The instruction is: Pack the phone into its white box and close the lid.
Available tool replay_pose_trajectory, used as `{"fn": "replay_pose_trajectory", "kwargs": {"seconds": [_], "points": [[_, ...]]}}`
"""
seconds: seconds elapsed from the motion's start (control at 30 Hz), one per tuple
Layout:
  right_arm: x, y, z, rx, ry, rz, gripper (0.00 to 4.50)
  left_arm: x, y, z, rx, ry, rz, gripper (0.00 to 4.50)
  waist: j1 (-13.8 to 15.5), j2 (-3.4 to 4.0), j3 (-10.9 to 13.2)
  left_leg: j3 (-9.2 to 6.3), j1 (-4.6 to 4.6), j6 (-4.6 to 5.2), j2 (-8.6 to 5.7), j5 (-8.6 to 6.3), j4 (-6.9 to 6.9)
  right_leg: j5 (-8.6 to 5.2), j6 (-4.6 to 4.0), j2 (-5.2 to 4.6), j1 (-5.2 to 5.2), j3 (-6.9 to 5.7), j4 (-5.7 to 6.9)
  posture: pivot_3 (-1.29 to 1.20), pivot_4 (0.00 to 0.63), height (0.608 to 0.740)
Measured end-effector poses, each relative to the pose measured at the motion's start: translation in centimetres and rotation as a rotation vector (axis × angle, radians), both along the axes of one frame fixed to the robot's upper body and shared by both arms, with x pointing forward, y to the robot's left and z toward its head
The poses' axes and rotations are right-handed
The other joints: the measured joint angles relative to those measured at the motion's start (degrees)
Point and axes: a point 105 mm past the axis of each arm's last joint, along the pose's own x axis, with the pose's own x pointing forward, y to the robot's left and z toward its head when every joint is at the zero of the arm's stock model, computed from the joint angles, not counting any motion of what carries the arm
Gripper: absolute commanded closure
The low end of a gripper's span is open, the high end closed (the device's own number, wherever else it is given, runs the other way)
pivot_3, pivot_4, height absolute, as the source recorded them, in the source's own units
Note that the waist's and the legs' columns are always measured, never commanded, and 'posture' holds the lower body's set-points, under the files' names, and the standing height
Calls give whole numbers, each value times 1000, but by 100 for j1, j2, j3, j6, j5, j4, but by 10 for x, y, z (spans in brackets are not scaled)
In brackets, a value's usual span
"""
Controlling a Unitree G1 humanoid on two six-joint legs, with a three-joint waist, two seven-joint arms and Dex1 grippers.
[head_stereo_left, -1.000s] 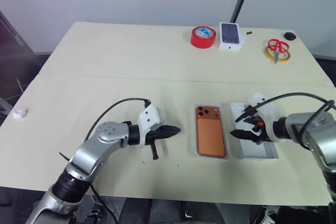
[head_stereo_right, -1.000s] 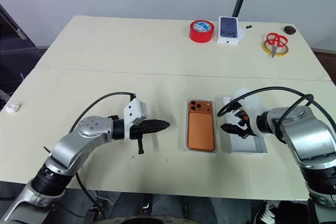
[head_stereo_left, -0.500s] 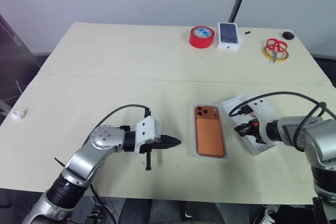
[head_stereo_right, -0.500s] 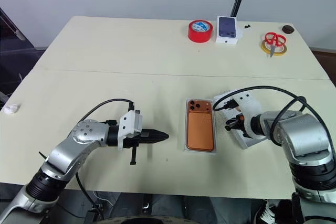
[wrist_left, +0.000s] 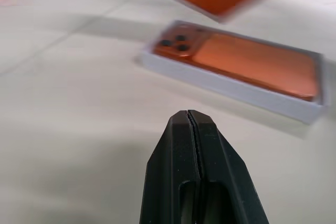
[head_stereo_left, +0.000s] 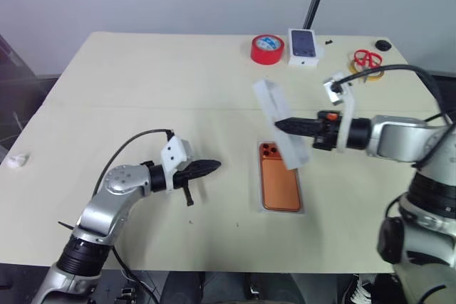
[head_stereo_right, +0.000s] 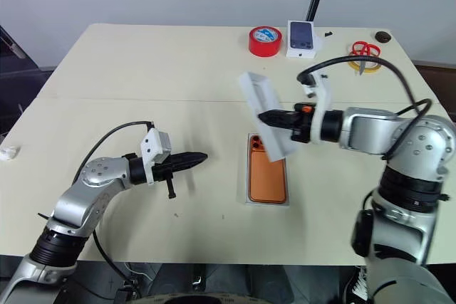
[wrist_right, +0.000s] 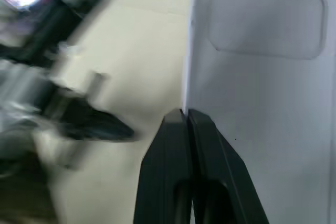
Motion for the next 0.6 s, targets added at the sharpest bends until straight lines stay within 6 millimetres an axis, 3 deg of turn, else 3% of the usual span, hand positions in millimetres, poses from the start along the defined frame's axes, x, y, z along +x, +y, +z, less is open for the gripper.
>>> {"fn": "replay_pose_trajectory", "kwargs": {"seconds": [0.17, 0.23, 0.43, 0.53, 0.6], "points": [[-8, 55, -18, 272, 226, -54, 4445, 6, 10, 5, -8, -19, 55, 4500, -52, 0, 0, 3, -6, 3, 0, -2, 6, 1, 2, 4, -8, 6, 7, 0, 150, 732], [-10, 67, -26, 318, 303, -116, 4445, 7, 13, 6, -10, -25, 69, 4500, -50, 1, -1, 1, -12, 3, 3, -2, 6, 1, 2, 4, -17, 5, 11, 0, 150, 732], [-13, 61, -52, 316, 453, -318, 4445, 2, 18, 3, -10, -14, 92, 4500, -16, 2, -1, 2, -18, 2, -1, -1, 9, 1, 1, -4, -17, 3, 8, 0, 150, 732], [-16, 48, -64, 285, 465, -352, 3611, 1, 13, 6, -18, -26, 79, 4500, -22, 10, -6, 3, -16, 3, -1, -2, 9, 0, 1, -3, -16, 4, 8, 0, 150, 732], [-17, 39, -67, 253, 448, -358, 2605, -1, 7, 5, -25, -23, 59, 4500, -28, 11, -7, 2, -13, 3, 0, -2, 8, 0, 0, 0, -14, 4, 8, 0, 150, 732]]}}
